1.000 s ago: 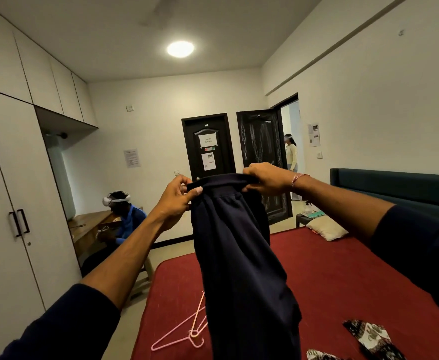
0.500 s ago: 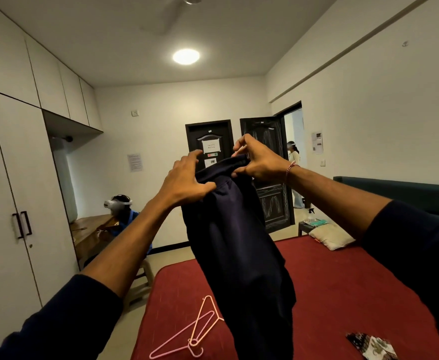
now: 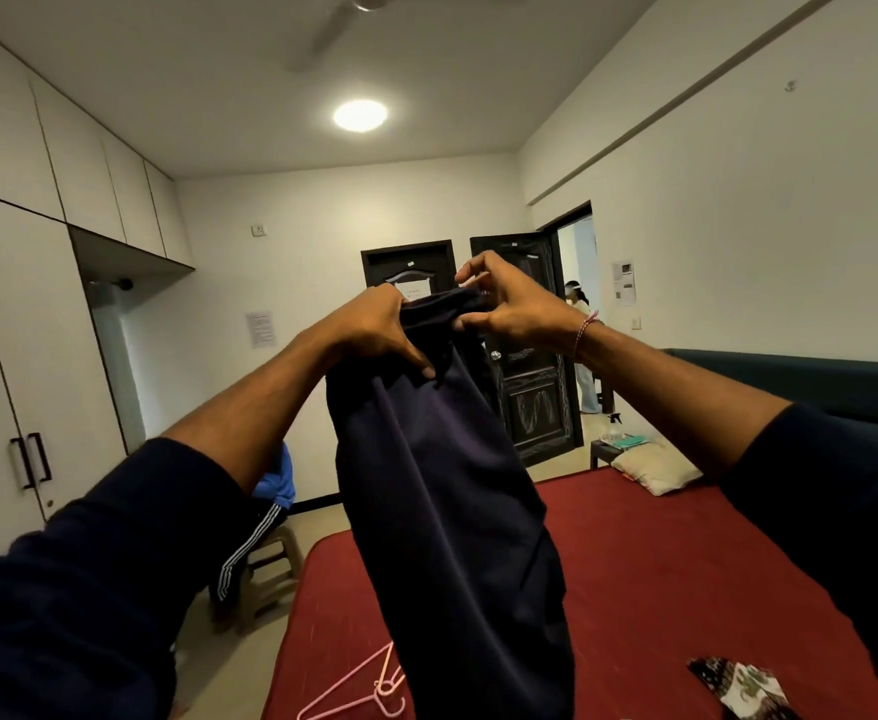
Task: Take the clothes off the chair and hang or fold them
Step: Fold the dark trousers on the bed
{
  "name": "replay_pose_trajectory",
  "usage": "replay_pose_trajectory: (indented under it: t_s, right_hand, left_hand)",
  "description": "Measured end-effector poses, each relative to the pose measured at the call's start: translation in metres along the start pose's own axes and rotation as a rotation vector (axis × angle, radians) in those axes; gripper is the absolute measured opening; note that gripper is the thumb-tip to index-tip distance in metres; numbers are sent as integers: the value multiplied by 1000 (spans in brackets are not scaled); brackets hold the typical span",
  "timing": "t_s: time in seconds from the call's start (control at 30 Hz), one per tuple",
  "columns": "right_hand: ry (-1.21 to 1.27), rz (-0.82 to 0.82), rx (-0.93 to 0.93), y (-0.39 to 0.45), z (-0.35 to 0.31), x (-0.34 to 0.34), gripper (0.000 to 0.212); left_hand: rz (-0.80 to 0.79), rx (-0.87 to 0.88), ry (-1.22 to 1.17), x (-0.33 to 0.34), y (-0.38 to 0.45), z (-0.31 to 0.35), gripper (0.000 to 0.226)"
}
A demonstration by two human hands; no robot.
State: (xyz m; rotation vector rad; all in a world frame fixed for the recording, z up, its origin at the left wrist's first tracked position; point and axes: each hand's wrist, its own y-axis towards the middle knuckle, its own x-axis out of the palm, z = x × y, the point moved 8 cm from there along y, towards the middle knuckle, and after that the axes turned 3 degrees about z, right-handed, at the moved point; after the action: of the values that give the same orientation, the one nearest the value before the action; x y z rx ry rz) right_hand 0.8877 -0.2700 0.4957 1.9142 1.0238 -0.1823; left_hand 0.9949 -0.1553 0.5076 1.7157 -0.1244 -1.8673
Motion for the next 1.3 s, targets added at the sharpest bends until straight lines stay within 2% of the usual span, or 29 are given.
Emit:
replay_pose_trajectory:
  t_s: [0.03,0.1,0.17,0.23,0.3,0.4,0.47,0.53,0.6,0.7,0.77,0.8,0.83,0.9,0.93,1.0,1.03,1.13,1.17,1.3]
  right_hand:
    - [-13,32,26,-7,5,0,47]
    - [129,61,173,-33,30,8,44]
    - [273,54,407,-69,79,36,57]
    - [138,-40,607,-108,135,70,82]
    - [144,-211,800,-146,178,109,91]
    - [585,-358,951,-173,191,166,95]
    - [924,-384,922,-168,177,188,94]
    - [1119,-257,859,-152,165,185,83]
    - [1254,-24,790,-133,148,164,70]
    - [1326,407,667,-115,151,117,48]
    - [1400,611,589,-115,163,101,58]
    - [1406,605,579,-117,164,100,68]
    - [1398,524,576,-120,159,106,70]
    - [1302,290,547,-124,143,118,55]
    - [1254,249,530,-125,136,116,49]
    - [1190,275,469,-124,126,98,48]
    - [1156,297,450,-122,124,89,49]
    - [969,277,433,-125,119,75,53]
    - [915,267,432,-127,119,74,53]
    - [738,331,385,-131,119,66,37]
  left_hand:
    - [8,2,10,-3,1,1,40]
    - [33,2,28,-8,4,1,40]
    - [58,4,40,-15,4,1,38]
    - [69,3,57,-22,4,4,40]
    - [66,0,46,-31,5,8,39]
    - [74,7,67,-45,9,15,39]
    - [112,1,118,-56,12,16,50]
    - [139,-20,178,-64,12,15,58]
    - [147,-28,202,-73,9,11,60]
    - [169,-49,189,-88,2,3,54]
    - [203,-80,159,-103,-4,-7,48]
    - [217,-94,145,-110,-8,-11,46]
    - [226,-107,128,-116,-12,-16,45]
    - [212,-124,78,-122,-17,-25,43]
    - [187,-136,63,-122,-19,-30,42]
    - [142,-193,52,-120,-27,-45,47]
    - [126,-228,42,-120,-32,-54,57]
    - [53,-286,-10,-121,-49,-79,111]
    - [38,-287,-61,-121,-53,-87,117]
    - [78,-285,-336,-115,-72,-95,84]
